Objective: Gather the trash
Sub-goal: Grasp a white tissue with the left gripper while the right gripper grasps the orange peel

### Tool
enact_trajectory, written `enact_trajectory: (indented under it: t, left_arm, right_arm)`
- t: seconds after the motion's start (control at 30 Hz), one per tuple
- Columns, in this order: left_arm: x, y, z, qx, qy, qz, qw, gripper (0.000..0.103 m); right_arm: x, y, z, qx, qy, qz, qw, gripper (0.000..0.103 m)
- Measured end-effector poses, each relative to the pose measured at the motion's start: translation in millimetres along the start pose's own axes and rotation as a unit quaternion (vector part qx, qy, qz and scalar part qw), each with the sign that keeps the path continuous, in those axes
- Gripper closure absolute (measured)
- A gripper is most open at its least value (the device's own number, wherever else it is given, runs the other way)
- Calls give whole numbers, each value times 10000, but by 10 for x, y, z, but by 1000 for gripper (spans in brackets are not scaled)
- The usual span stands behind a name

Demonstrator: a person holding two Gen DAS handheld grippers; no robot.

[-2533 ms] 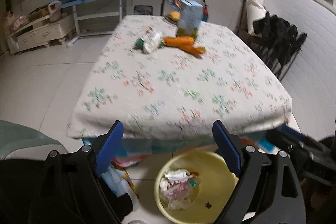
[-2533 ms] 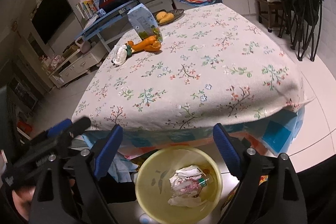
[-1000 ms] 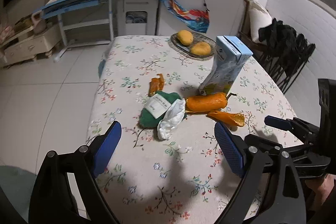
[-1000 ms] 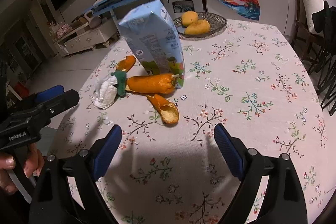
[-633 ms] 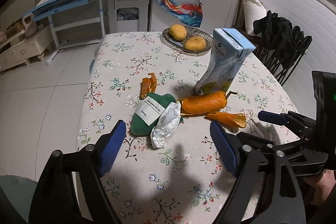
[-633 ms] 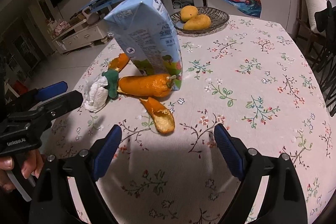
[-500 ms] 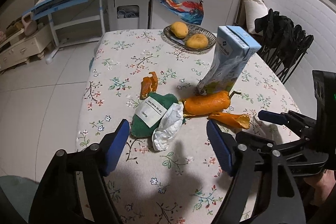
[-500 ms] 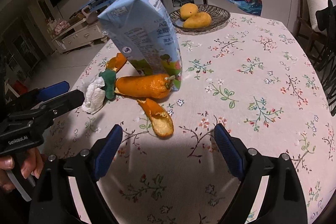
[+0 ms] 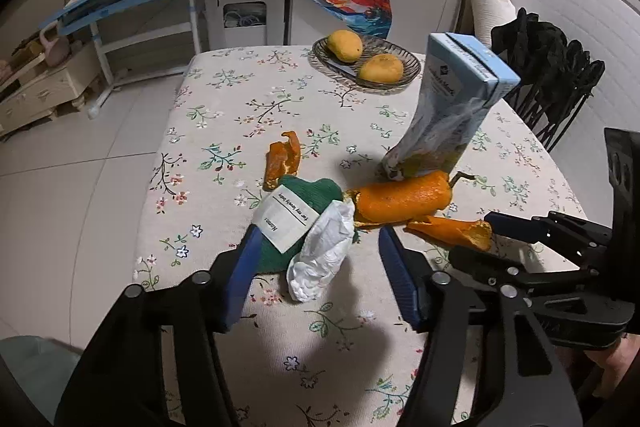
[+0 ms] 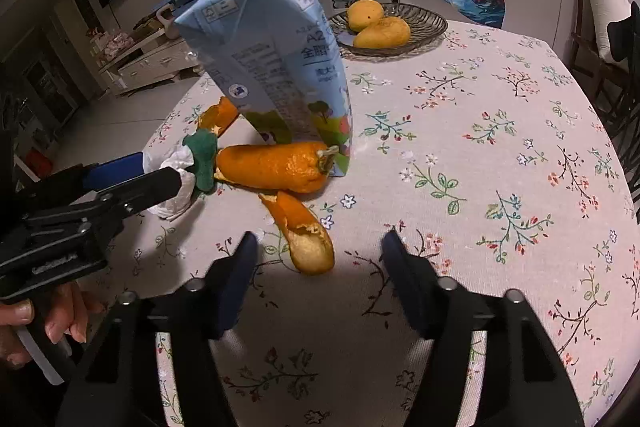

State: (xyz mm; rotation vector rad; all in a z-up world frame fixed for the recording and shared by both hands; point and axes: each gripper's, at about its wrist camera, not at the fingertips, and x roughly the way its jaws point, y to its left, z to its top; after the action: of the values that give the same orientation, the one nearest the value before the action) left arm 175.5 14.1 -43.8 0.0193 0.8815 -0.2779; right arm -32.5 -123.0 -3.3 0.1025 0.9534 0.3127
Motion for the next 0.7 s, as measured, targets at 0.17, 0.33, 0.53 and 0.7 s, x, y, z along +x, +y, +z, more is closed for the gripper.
enact_trajectory:
  t: [0.17, 0.33, 0.53, 0.7]
  left_arm:
    - [47, 34, -6, -57, 101, 34, 9999, 65]
    - [29, 63, -1, -150, 124, -131, 9997, 86]
    - [-90, 20, -31, -49, 26, -192, 9998, 87]
    - [-222, 58, -111, -218, 30, -332, 9992, 87]
  right_arm:
    - [24, 62, -3, -201, 53, -57, 9998, 70]
    - [29, 71, -21, -239, 92, 0, 9997, 82]
    - [-13, 58, -57, -184, 91, 69, 9998, 84]
    - [-88, 38, -111, -72, 73, 171, 9998, 85]
